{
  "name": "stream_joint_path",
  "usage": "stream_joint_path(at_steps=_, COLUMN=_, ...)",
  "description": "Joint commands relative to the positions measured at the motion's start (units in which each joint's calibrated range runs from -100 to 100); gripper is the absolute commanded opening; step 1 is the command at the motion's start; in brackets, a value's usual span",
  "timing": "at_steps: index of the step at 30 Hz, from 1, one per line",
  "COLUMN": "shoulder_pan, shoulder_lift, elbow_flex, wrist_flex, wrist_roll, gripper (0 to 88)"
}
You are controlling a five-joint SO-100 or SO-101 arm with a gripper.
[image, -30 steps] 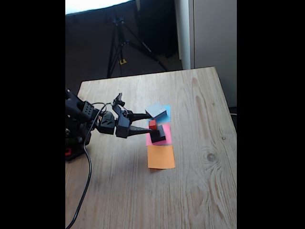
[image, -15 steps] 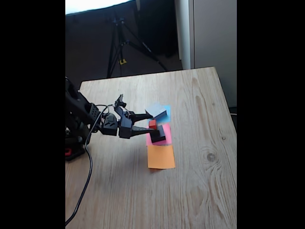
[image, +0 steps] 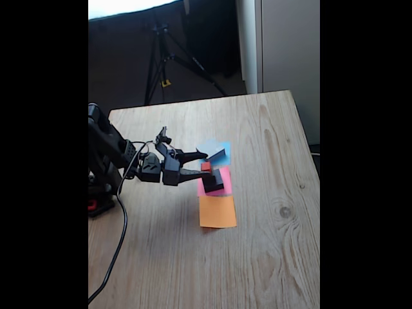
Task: Tower of hanoi
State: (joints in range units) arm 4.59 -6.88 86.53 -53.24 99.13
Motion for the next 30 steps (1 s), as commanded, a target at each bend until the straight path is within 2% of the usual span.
stream_joint_path(at_steps=1, shoulder_pan=-0.8, shoulder_lift=-1.6, elbow_flex=0.3, wrist_flex=-1.4, wrist_roll=0.9, gripper=26.2)
stream_joint_path(at_steps=9, shoulder_pan=-1.5, shoulder_lift=-1.4, elbow_flex=0.7, wrist_flex=-1.4, wrist_roll=0.9, gripper=24.5)
stream_joint_path(at_steps=14, shoulder_pan=-1.6, shoulder_lift=-1.3, elbow_flex=1.3, wrist_flex=-1.5, wrist_roll=0.9, gripper=18.4)
stream_joint_path(at_steps=30, shoulder_pan=-2.1, shoulder_lift=-1.7, elbow_flex=1.8, wrist_flex=-1.4, wrist_roll=0.9, gripper=10.0)
